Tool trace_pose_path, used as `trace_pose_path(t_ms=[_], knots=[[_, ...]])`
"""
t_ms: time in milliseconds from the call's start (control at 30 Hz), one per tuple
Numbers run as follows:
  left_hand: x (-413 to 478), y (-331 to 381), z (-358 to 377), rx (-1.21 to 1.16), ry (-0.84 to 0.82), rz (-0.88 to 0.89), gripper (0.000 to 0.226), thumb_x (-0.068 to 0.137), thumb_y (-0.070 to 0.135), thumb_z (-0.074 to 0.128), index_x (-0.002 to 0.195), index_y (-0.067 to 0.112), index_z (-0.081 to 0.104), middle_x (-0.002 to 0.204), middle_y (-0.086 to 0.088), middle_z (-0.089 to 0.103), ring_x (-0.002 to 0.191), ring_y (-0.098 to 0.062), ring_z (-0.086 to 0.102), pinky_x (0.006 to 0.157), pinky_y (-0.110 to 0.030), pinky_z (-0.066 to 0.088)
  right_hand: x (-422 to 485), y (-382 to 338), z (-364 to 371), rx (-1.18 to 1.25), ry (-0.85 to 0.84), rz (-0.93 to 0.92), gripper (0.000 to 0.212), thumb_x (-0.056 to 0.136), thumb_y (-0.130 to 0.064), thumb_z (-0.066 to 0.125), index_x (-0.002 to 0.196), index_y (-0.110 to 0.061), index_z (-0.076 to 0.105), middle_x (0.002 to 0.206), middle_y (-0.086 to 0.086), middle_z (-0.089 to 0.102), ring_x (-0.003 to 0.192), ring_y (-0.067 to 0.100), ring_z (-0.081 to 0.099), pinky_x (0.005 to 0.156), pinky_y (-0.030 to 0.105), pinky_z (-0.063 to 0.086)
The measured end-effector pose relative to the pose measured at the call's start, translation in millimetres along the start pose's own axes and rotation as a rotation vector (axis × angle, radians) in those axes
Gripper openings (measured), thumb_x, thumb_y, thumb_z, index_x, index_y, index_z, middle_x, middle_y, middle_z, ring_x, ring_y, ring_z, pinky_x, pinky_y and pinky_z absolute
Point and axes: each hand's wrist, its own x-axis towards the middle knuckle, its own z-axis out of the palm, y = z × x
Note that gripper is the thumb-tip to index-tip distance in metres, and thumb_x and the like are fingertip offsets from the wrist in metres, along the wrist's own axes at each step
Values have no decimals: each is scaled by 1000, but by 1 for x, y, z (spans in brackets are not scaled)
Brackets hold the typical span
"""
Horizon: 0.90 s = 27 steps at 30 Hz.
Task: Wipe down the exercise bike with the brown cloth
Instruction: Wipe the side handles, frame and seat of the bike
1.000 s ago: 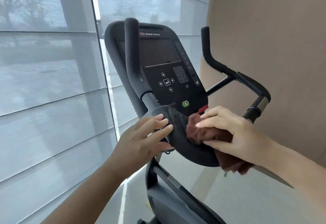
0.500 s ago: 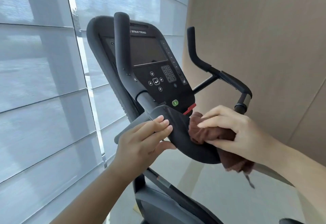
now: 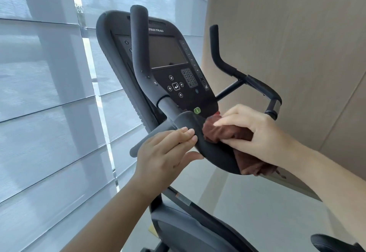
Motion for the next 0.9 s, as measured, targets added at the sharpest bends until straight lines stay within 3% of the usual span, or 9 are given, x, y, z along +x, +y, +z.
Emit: trace_pose_path(t_ms=[100,200,333,500,600,767,900], knots=[[-1,-5,-9,-27,-36,28,24,82,30,68,75,7,71,82,-4,71,92,-12,62,77,-25,51,-23,2,-1,-49,74,16,28,76,-18,67,104,-23,67,103,-5,59,100,7,58,89,22,45],[-6,-18,-24,18,-89,20,21,85,31,65,84,10,60,81,-6,68,94,-17,59,71,-24,48,7,-12,18,-75,156,9,29,77,-27,64,105,-20,67,101,-1,60,95,11,59,87,26,46],[-18,-21,-37,142,-126,-112,32,85,35,60,83,3,68,92,-12,65,87,-19,52,68,-23,39,49,-35,39,-255,156,-48,32,75,-25,65,107,-22,67,104,4,59,95,23,58,84,32,49],[-32,-17,-28,48,-125,-131,31,87,40,57,98,11,55,108,-8,57,96,-22,52,78,-28,42,-5,-39,27,-358,114,-90,32,78,-21,62,110,-21,63,108,9,55,97,27,57,81,41,50],[-27,-17,-22,-11,-161,-77,33,88,40,56,104,11,51,111,-14,62,103,-26,54,84,-33,43,-6,-45,28,-427,123,-77,31,79,-23,60,109,-17,66,107,13,56,96,31,57,80,43,49],[-22,-37,-22,66,-180,-83,35,88,37,55,98,4,62,113,-13,59,110,-26,48,88,-33,39,47,-60,57,-543,97,-118,35,76,-33,46,99,-19,68,103,12,59,83,34,55,60,45,53],[-19,-57,-20,149,-190,-6,31,86,34,58,103,8,52,114,-16,62,116,-25,47,91,-34,38,22,-49,44,-471,100,-134,28,75,-23,59,102,-21,68,106,9,58,88,29,56,71,39,52]])
